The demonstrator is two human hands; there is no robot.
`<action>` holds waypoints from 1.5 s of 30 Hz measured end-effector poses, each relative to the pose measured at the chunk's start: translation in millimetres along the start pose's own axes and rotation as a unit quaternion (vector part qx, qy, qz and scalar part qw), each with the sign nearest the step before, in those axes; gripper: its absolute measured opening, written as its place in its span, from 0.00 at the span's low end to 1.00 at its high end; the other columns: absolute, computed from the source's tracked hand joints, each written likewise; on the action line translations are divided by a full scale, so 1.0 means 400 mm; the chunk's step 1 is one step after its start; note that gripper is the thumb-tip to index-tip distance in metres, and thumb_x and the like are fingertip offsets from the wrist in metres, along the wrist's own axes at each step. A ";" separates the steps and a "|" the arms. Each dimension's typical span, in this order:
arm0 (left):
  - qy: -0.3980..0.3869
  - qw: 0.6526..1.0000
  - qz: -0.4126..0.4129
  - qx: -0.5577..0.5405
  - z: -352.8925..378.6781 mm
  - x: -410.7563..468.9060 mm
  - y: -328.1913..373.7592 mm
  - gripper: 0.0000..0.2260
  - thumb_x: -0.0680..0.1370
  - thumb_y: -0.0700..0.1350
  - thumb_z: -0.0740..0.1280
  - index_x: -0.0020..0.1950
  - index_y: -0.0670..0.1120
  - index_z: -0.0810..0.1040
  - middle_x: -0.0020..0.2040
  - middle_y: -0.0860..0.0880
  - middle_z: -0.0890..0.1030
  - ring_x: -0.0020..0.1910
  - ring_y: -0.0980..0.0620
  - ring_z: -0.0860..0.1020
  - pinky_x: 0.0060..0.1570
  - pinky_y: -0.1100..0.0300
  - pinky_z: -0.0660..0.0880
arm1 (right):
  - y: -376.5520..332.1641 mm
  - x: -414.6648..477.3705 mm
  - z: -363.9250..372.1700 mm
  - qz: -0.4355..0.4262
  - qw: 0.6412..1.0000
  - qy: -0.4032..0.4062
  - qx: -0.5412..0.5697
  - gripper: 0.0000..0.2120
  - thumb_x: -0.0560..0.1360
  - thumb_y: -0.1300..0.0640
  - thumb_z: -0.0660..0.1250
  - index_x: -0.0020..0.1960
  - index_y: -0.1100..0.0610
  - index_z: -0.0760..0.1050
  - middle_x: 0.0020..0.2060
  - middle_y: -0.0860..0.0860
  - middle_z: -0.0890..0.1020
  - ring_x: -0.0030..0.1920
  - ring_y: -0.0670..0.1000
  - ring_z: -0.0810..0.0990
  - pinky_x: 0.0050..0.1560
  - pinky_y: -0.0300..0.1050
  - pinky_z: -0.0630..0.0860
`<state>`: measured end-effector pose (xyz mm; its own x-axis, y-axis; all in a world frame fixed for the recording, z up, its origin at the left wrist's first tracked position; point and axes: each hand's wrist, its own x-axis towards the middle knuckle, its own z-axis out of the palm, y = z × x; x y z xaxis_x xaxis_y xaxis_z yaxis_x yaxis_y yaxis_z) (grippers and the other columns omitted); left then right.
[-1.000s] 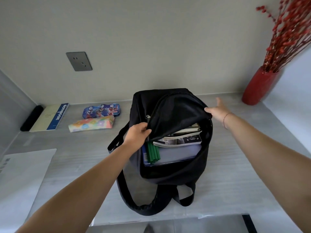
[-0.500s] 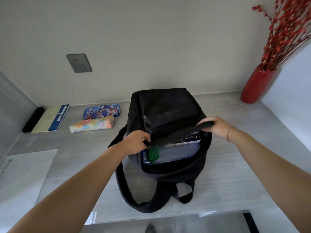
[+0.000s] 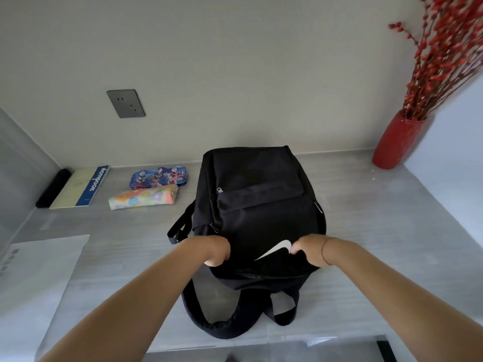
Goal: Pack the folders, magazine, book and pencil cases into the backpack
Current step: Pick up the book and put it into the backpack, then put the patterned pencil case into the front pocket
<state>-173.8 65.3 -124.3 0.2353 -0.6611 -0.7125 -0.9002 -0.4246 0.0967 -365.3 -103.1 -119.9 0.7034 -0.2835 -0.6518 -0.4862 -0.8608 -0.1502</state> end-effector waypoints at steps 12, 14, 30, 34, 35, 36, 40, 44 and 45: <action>0.364 0.899 -0.050 -0.238 -0.088 0.004 -0.318 0.17 0.75 0.38 0.64 0.64 0.47 0.74 0.65 0.45 0.73 0.64 0.46 0.72 0.61 0.55 0.69 | -0.404 0.199 -0.267 -0.186 0.931 0.307 0.071 0.21 0.77 0.57 0.63 0.69 0.53 0.68 0.68 0.50 0.69 0.68 0.53 0.67 0.65 0.48 0.70; 0.353 0.906 -0.087 -0.218 -0.083 0.019 -0.392 0.21 0.75 0.40 0.66 0.68 0.48 0.71 0.69 0.45 0.70 0.67 0.44 0.69 0.65 0.51 0.67 | -0.458 0.260 -0.284 -0.186 0.936 0.293 0.060 0.24 0.76 0.56 0.64 0.71 0.54 0.65 0.69 0.51 0.67 0.69 0.54 0.65 0.67 0.48 0.68; 0.314 0.721 -0.348 -0.511 -0.024 0.152 -0.959 0.26 0.79 0.53 0.62 0.70 0.38 0.64 0.68 0.36 0.68 0.65 0.38 0.70 0.64 0.47 0.69 | -0.739 0.788 -0.306 0.127 0.861 0.109 0.479 0.22 0.75 0.56 0.63 0.66 0.65 0.69 0.62 0.62 0.76 0.59 0.60 0.77 0.56 0.48 0.74; 0.262 0.572 -0.294 -0.720 -0.041 0.182 -0.983 0.23 0.76 0.47 0.69 0.67 0.37 0.70 0.59 0.38 0.76 0.52 0.42 0.78 0.42 0.55 0.75 | -0.757 0.815 -0.325 0.171 0.754 0.065 0.631 0.18 0.76 0.61 0.64 0.65 0.64 0.71 0.47 0.57 0.79 0.39 0.52 0.76 0.35 0.41 0.74; 0.247 0.539 -0.274 -0.757 -0.046 0.184 -0.981 0.22 0.74 0.45 0.71 0.65 0.38 0.72 0.54 0.39 0.77 0.45 0.45 0.79 0.37 0.56 0.74 | -0.758 0.813 -0.329 0.179 0.738 0.054 0.648 0.17 0.77 0.61 0.64 0.65 0.63 0.71 0.44 0.56 0.77 0.35 0.50 0.73 0.32 0.40 0.71; 0.237 0.524 -0.264 -0.774 -0.048 0.187 -0.983 0.21 0.73 0.43 0.72 0.64 0.38 0.73 0.51 0.40 0.77 0.40 0.47 0.78 0.34 0.58 0.73 | -0.758 0.816 -0.329 0.185 0.730 0.046 0.656 0.18 0.77 0.61 0.64 0.66 0.63 0.70 0.42 0.55 0.76 0.34 0.49 0.71 0.31 0.39 0.70; 0.240 0.472 -0.202 -0.824 -0.047 0.182 -0.994 0.21 0.73 0.37 0.72 0.64 0.38 0.72 0.50 0.40 0.78 0.38 0.49 0.77 0.35 0.58 0.74 | -0.750 0.802 -0.338 0.165 0.715 0.024 0.679 0.19 0.74 0.68 0.65 0.65 0.62 0.72 0.41 0.55 0.77 0.40 0.51 0.75 0.34 0.39 0.71; 0.277 0.408 -0.066 -0.868 -0.046 0.140 -0.981 0.09 0.74 0.35 0.69 0.53 0.41 0.77 0.45 0.44 0.82 0.41 0.48 0.81 0.36 0.57 0.82 | -0.743 0.756 -0.364 0.103 0.699 0.042 0.706 0.21 0.73 0.70 0.64 0.66 0.60 0.70 0.50 0.56 0.78 0.51 0.55 0.75 0.41 0.45 0.74; 0.291 0.399 -0.045 -0.868 -0.051 0.128 -0.974 0.07 0.75 0.34 0.68 0.51 0.42 0.78 0.43 0.44 0.84 0.41 0.49 0.82 0.36 0.57 0.82 | -0.741 0.740 -0.377 0.079 0.691 0.046 0.717 0.20 0.74 0.68 0.64 0.65 0.61 0.71 0.52 0.58 0.79 0.50 0.56 0.77 0.41 0.45 0.75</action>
<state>196.4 184.3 -184.1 0.7381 -0.4127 -0.5338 0.6140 0.0830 0.7849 65.3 4.3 -156.3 0.5807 -0.4093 -0.7037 -0.5285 0.4679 -0.7083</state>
